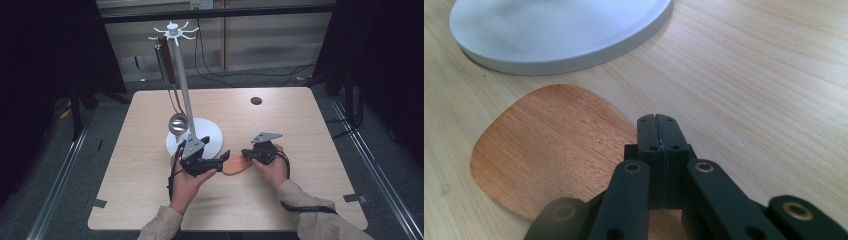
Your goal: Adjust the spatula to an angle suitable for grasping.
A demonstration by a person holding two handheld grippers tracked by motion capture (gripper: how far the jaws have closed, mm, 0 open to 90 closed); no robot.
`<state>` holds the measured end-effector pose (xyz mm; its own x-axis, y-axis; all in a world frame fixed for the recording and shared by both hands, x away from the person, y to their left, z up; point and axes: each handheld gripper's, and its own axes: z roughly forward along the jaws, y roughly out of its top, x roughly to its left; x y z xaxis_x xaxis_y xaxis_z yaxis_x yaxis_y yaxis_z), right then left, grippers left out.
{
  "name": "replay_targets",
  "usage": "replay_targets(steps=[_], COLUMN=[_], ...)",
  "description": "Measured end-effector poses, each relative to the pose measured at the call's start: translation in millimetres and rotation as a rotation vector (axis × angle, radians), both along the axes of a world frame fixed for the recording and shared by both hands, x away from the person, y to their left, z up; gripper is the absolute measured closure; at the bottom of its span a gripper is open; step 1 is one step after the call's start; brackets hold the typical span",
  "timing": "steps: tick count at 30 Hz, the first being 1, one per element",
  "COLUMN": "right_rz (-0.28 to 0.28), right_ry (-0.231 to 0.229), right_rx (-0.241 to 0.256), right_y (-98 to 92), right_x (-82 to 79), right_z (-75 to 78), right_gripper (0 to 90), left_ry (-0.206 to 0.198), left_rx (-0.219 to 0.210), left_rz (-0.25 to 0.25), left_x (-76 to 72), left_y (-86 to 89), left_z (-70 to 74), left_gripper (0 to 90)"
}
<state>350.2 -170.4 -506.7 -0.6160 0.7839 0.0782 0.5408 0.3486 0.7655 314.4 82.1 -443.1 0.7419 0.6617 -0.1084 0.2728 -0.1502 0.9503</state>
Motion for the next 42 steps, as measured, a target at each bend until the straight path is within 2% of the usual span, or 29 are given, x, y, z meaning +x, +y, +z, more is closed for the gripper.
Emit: replay_targets(steps=[3, 6, 9, 15, 17, 19, 23, 25, 27, 29, 32, 38, 40, 42], right_rz=[0.016, 0.003, 0.041, 0.063, 0.070, 0.043, -0.005, -0.012, -0.008, 0.010, 0.054, 0.147, 0.144, 0.114], right_ry=[0.006, 0.011, -0.008, 0.005, 0.008, -0.002, 0.002, 0.019, 0.014, 0.018, 0.031, 0.064, 0.062, 0.039], right_rx=[0.000, 0.013, -0.024, 0.003, -0.010, 0.007, 0.001, -0.013, -0.006, -0.003, -0.001, 0.015, 0.020, 0.029], right_y=[3.5, 2.8, 6.4, 7.6, 9.0, 6.9, 0.1, -2.5, -3.0, -0.5, 5.8, 15.4, 13.4, 3.2], right_x=[1.4, 3.6, -0.3, -2.8, -3.8, -2.0, 4.7, 5.9, 4.5, 0.2, -10.4, -32.7, -38.4, -41.0], right_z=[0.6, -0.5, 1.3, 0.1, 1.8, 3.2, -0.9, -4.6, -5.4, -5.2, -3.9, -2.1, -0.1, 3.9], right_gripper=[90.0, 90.0, 90.0, 90.0, 90.0, 90.0, 90.0, 90.0, 90.0, 90.0, 90.0, 90.0, 89.4, 89.7], left_ry=[0.000, -0.003, -0.006, -0.004, -0.003, 0.001, -0.001, -0.003, -0.001, -0.003, 0.002, 0.002, 0.007, 0.018], left_rx=[-0.004, 0.020, 0.008, 0.004, -0.001, 0.008, 0.000, -0.003, 0.006, 0.000, 0.014, 0.002, 0.010, 0.016], left_rz=[0.004, 0.007, 0.005, 0.006, 0.002, 0.009, 0.004, 0.005, 0.006, -0.006, 0.001, -0.025, -0.034, -0.041], left_x=[0.3, 0.4, 0.5, -0.4, -0.2, -0.4, 0.4, 0.9, 1.2, 2.1, 1.4, 2.2, 2.5, 2.6], left_y=[0.0, 1.5, 0.6, -0.1, 0.0, 0.6, 1.2, 1.0, 1.1, 0.7, -0.2, -6.6, -10.3, -14.4], left_z=[-0.4, -0.1, -0.2, 0.1, 0.0, 0.3, 0.5, 0.4, 0.3, -0.7, -0.5, -1.8, -2.6, -3.7], left_gripper=[13.4, 13.4, 13.4, 13.5, 13.5, 13.5, 13.5, 13.6, 13.6, 13.6, 13.8, 14.0, 14.1, 14.4])
